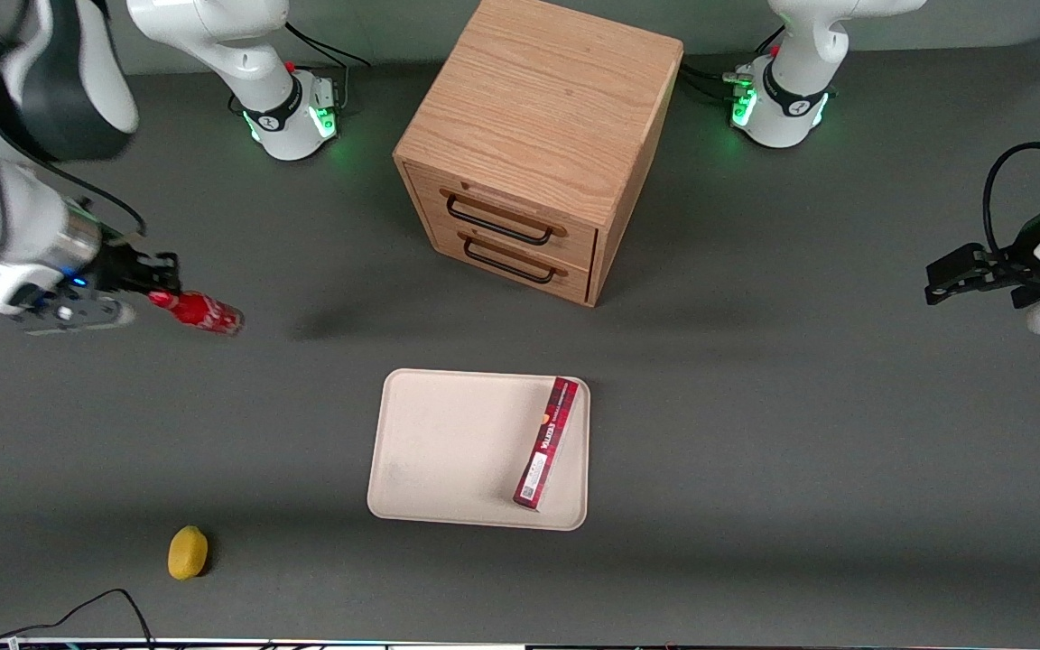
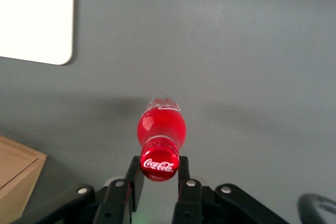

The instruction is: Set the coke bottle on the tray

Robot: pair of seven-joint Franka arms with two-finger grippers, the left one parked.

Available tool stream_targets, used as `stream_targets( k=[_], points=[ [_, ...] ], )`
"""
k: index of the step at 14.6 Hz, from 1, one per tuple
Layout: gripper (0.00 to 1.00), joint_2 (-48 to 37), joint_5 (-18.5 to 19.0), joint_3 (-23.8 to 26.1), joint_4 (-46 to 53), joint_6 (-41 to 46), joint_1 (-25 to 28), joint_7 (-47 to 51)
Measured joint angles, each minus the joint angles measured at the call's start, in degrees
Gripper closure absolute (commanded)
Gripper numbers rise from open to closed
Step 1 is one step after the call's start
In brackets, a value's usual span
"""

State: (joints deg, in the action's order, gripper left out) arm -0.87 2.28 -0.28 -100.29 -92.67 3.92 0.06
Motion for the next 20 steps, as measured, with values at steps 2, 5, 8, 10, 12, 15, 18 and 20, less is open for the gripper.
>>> stream_targets(
  k=[2, 5, 8, 10, 12, 15, 18, 20],
  points=[
    [1.0, 3.0, 0.0, 0.2, 11.0, 9.3, 0.0, 0.0],
    [1.0, 12.6, -0.2, 1.1, 26.5, 17.5, 0.2, 2.0],
    [1.0, 23.4, -0.4, 5.5, 34.4, 14.9, 0.7, 11.4],
    [1.0, 30.1, -0.4, 8.9, 37.5, 8.7, 1.8, 18.4],
    [1.0, 35.3, -0.4, 10.1, 38.8, 1.3, 4.1, 24.8],
    [1.0, 41.8, 0.5, 10.1, 39.7, -8.6, 8.4, 31.0],
    [1.0, 45.9, 2.6, 10.0, 40.3, -13.6, 10.2, 33.4],
    [1.0, 47.4, 4.4, 10.0, 40.5, -15.2, 10.5, 33.9]
  ],
)
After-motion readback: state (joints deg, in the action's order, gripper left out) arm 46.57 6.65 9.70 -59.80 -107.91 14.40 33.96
